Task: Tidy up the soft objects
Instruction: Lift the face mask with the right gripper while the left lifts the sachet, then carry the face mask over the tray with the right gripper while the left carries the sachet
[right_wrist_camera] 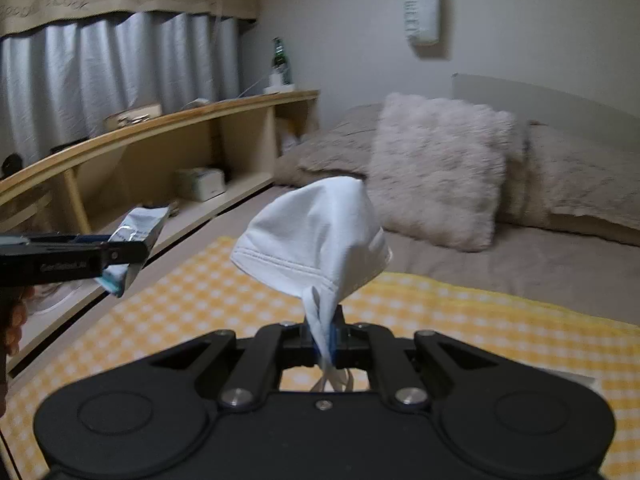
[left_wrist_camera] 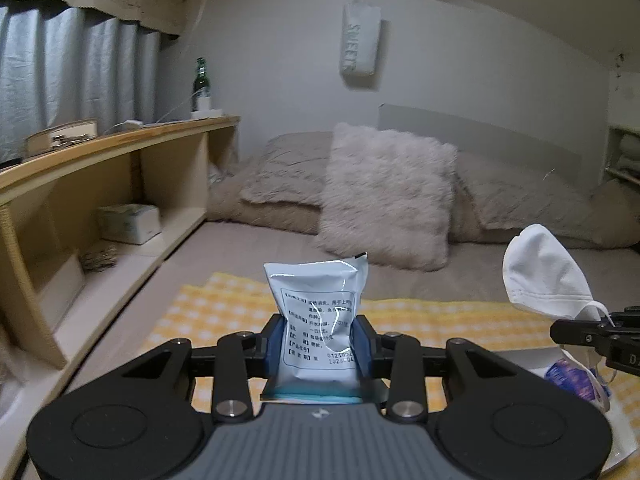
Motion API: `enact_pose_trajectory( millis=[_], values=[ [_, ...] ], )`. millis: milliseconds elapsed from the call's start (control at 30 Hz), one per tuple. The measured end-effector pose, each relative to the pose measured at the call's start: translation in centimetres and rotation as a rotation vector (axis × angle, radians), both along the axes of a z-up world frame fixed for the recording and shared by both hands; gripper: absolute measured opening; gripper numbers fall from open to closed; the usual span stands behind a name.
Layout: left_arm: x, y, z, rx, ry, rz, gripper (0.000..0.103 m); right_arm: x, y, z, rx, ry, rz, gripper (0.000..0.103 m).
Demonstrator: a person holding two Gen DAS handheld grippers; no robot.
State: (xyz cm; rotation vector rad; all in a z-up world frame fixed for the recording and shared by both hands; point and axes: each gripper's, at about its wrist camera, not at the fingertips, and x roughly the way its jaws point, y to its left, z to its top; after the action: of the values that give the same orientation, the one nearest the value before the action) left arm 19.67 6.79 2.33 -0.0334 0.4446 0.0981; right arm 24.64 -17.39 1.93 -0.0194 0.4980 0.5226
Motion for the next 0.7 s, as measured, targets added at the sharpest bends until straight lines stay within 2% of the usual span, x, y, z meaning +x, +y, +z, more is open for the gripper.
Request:
enact_pose_trajectory(
  millis=[267,567,700],
  values=[
    [2.9,-5.2,-0.6,-0.082,-0.012,-0.107,0.038,1.1,-6.0,-0.6,-0.01,0.001,-0.134,0.006],
    [7.3,-11.6,-3.3,-0.21,0.032,-0.242,0.038,2.8,-11.1,-2.3,-0.034,0.025,-0.277,0.006],
    [9.5,-14.0,-5.2,-0.307,0.059,-0.308,0.038,3.6,-13.1,-3.4,-0.05,0.047,-0.329,0.006]
  ],
)
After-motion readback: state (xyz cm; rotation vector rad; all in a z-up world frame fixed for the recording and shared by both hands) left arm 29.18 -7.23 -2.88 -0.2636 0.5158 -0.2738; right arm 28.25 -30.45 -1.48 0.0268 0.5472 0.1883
